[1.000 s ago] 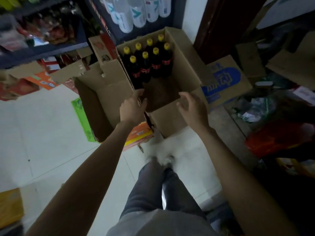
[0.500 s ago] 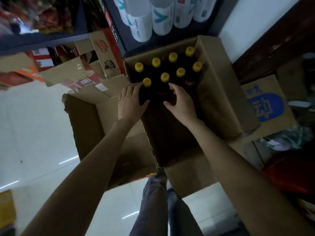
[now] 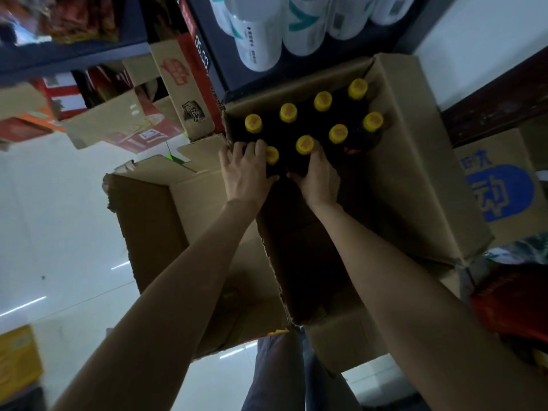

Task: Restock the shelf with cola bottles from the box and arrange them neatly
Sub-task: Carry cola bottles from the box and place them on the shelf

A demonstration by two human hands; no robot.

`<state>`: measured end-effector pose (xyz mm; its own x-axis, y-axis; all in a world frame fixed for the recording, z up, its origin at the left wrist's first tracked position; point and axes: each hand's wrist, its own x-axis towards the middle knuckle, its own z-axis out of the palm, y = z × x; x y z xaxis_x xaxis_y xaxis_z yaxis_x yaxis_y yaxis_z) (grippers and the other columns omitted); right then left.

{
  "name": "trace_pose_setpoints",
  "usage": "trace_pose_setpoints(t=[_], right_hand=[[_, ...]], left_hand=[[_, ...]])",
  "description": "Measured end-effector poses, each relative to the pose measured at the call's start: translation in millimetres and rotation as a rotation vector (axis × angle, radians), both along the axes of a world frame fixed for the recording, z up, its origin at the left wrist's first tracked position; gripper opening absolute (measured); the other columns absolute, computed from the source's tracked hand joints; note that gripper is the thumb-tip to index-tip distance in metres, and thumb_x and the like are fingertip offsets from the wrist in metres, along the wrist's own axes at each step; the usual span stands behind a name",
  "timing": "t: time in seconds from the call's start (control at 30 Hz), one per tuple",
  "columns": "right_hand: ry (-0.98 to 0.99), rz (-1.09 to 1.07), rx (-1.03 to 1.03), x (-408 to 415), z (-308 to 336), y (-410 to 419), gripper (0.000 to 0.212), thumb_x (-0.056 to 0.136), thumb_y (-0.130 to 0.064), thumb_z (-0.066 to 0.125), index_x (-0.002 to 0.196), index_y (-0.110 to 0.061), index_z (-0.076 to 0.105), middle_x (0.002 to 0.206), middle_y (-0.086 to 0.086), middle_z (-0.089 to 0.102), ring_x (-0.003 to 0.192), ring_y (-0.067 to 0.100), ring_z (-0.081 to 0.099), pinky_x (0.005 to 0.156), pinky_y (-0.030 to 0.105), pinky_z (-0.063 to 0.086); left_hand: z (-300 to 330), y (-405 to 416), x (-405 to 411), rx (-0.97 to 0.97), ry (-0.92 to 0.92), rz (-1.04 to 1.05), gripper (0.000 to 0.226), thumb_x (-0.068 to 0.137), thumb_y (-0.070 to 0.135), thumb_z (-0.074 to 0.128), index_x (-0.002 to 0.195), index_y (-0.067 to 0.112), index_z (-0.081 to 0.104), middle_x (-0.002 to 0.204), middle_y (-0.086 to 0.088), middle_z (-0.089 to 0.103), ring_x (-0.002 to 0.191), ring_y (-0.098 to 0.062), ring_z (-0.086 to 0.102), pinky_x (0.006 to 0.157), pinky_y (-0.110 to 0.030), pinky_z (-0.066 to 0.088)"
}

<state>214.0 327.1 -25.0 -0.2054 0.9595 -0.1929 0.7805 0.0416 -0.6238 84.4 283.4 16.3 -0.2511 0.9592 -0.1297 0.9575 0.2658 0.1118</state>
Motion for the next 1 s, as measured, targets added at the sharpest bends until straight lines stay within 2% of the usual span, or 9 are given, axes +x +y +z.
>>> trace_pose_setpoints(t=[0.17, 0.33, 0.5, 0.57, 0.63, 0.7, 0.8, 0.87, 1.0], right_hand=[[0.094, -0.031, 0.126, 7.5, 6.2, -12.4, 0.064, 0.074, -0.020, 0.080, 0.131, -0.014, 0.051, 0.136, 0.003, 0.054, 0.126, 0.025, 0.052, 0.093, 0.040, 0.048], [0.265, -0.113, 0.352, 31.5, 52.9, -36.7, 0.061, 0.068, -0.026, 0.084, 0.118, -0.002, 0.057, 0.120, 0.012, 0.061, 0.115, 0.022, 0.054, 0.102, 0.010, 0.031], [0.431, -0.216, 0.464, 75.0, 121.4, -71.4, 0.064, 0.068, -0.025, 0.085, 0.116, -0.006, 0.048, 0.113, 0.019, 0.055, 0.109, 0.023, 0.052, 0.098, 0.027, 0.042], [0.553, -0.304, 0.358, 96.6, 146.2, -94.9, 0.068, 0.064, -0.018, 0.087, 0.117, -0.013, 0.046, 0.118, 0.009, 0.054, 0.114, 0.013, 0.053, 0.098, 0.026, 0.045], [0.638, -0.406, 0.251, 112.6, 166.3, -120.1, 0.072, 0.061, -0.022, 0.086, 0.119, -0.029, 0.044, 0.122, -0.002, 0.055, 0.118, 0.005, 0.053, 0.100, 0.029, 0.047], [0.623, -0.502, 0.238, 131.4, 185.1, -148.8, 0.071, 0.063, -0.032, 0.082, 0.118, -0.048, 0.040, 0.118, -0.019, 0.056, 0.113, -0.003, 0.055, 0.096, 0.019, 0.046], [0.527, -0.618, 0.296, 163.7, 203.5, -199.1, 0.063, 0.064, -0.032, 0.082, 0.114, -0.036, 0.044, 0.113, -0.038, 0.051, 0.106, -0.013, 0.052, 0.088, 0.007, 0.040], [0.494, -0.714, 0.338, 181.5, 212.1, -237.3, 0.065, 0.066, -0.025, 0.085, 0.117, -0.031, 0.045, 0.114, -0.039, 0.050, 0.106, -0.010, 0.053, 0.088, 0.009, 0.040], [0.463, -0.914, 0.395, 201.7, 222.4, -322.8, 0.060, 0.070, -0.033, 0.078, 0.121, -0.030, 0.046, 0.113, -0.033, 0.052, 0.104, -0.011, 0.051, 0.089, 0.008, 0.037]], left_hand=[[2.2, -9.0, -5.7, 0.059, -0.073, 0.003, 0.047, 0.077, 0.042, 0.071, 0.113, 0.017, 0.053, 0.115, -0.004, 0.061, 0.119, -0.028, 0.046, 0.109, -0.050, 0.020], [37.6, -45.4, 2.1, 0.388, -0.281, -0.086, 0.036, 0.080, 0.042, 0.070, 0.103, 0.017, 0.060, 0.102, -0.003, 0.064, 0.109, -0.023, 0.050, 0.102, -0.041, 0.030], [120.9, -69.8, 33.0, 0.580, -0.824, -0.212, 0.034, 0.087, 0.035, 0.065, 0.113, 0.017, 0.053, 0.118, 0.014, 0.056, 0.119, -0.023, 0.054, 0.098, -0.045, 0.044], [150.1, -79.0, 54.2, 0.503, -1.045, -0.286, 0.036, 0.090, 0.037, 0.060, 0.120, 0.019, 0.051, 0.128, 0.018, 0.052, 0.130, -0.027, 0.047, 0.103, -0.058, 0.038], [166.4, -88.8, 75.0, 0.394, -1.205, -0.358, 0.034, 0.093, 0.040, 0.054, 0.125, 0.028, 0.048, 0.132, 0.003, 0.054, 0.137, -0.031, 0.037, 0.106, -0.064, 0.031], [178.8, -99.8, 98.4, 0.290, -1.311, -0.418, 0.033, 0.095, 0.041, 0.051, 0.127, 0.035, 0.045, 0.130, -0.009, 0.054, 0.138, -0.034, 0.036, 0.107, -0.065, 0.029], [196.7, -120.4, 129.1, 0.120, -1.384, -0.475, 0.032, 0.093, 0.028, 0.053, 0.124, 0.033, 0.047, 0.124, -0.011, 0.057, 0.127, -0.020, 0.049, 0.104, -0.041, 0.041], [206.7, -138.0, 149.0, 0.006, -1.400, -0.516, 0.034, 0.087, 0.021, 0.053, 0.120, 0.021, 0.049, 0.119, -0.004, 0.058, 0.114, -0.007, 0.055, 0.094, -0.022, 0.045], [220.7, -180.4, 194.9, -0.155, -1.449, -0.659, 0.022, 0.092, 0.005, 0.051, 0.114, 0.007, 0.048, 0.098, -0.003, 0.058, 0.092, 0.006, 0.058, 0.077, -0.007, 0.045]])
